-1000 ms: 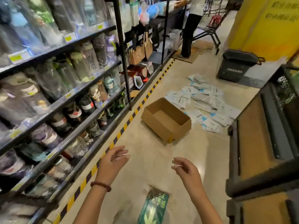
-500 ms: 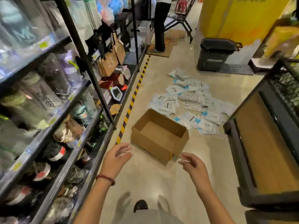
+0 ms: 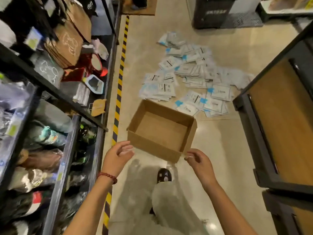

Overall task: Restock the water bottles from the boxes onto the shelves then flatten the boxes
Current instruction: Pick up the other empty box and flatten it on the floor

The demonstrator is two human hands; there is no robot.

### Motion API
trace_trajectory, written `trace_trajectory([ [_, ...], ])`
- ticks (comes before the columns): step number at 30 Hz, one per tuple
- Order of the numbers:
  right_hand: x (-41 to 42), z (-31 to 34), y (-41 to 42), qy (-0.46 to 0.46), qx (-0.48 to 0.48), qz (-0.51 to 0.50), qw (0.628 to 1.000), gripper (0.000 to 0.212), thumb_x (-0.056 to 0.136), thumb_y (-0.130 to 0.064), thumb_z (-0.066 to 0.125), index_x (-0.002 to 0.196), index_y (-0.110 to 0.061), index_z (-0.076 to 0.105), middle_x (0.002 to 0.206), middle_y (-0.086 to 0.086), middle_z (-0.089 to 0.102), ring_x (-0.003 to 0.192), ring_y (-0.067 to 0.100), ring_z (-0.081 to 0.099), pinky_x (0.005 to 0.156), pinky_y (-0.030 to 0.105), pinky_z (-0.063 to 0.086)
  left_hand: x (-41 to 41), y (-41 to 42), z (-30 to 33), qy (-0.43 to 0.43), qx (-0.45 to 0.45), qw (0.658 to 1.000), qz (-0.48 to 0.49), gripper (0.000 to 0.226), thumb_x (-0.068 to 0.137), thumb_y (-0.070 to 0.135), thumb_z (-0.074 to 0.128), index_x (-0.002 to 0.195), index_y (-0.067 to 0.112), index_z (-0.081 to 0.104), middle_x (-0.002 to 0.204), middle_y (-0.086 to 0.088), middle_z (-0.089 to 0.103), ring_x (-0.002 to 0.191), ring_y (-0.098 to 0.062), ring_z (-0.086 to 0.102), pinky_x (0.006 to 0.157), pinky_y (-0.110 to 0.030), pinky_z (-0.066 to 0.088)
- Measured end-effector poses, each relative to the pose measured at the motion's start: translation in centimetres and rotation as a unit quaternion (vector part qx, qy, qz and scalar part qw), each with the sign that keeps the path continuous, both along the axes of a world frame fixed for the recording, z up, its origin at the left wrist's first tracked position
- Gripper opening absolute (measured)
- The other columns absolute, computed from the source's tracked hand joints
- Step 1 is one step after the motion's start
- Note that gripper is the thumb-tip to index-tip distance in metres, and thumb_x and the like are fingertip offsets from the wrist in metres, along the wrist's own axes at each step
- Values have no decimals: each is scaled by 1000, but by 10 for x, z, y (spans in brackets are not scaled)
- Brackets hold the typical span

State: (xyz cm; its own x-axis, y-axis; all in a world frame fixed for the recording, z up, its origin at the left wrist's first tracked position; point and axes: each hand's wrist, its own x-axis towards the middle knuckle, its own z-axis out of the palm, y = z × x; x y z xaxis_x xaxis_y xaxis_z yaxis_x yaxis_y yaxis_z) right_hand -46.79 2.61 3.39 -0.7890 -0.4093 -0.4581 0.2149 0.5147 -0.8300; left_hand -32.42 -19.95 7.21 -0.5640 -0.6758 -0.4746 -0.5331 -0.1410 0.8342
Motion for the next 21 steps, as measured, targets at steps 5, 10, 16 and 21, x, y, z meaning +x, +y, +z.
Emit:
trace_trajectory([
  [5,-47,-86,-40,-48,45,-19,998,21,87,0,59,105,-9,65,107,7,66,97,19,61,84,23,50,-43,-45,-81,-82,14,997,7,27,91,-3,53,83,15,71,76,-4,70,64,-7,68,60,-14,54],
  [10,-82,-192,-57,-114,87,-78,987,13,91,-5,55,94,-15,63,106,8,64,100,25,60,87,30,49,-82,-77,-188,-120,42,992,9,28,78,-3,70,105,3,62,73,8,65,74,-6,62,83,-21,50],
  [16,-104,-336,-55,-137,203,-122,962,16,92,-17,56,107,-12,61,111,8,63,104,25,58,85,31,44,-115,-132,-345,-209,-37,975,-60,37,83,7,69,117,-1,56,104,-14,61,103,-28,58,93,-36,44],
  [21,-121,-410,-61,-93,286,-117,947,49,95,-30,53,136,-5,42,132,17,53,118,34,52,92,37,43,-136,-162,-425,-266,-213,913,-226,51,84,19,68,130,7,51,132,-15,53,121,-31,48,101,-42,39],
])
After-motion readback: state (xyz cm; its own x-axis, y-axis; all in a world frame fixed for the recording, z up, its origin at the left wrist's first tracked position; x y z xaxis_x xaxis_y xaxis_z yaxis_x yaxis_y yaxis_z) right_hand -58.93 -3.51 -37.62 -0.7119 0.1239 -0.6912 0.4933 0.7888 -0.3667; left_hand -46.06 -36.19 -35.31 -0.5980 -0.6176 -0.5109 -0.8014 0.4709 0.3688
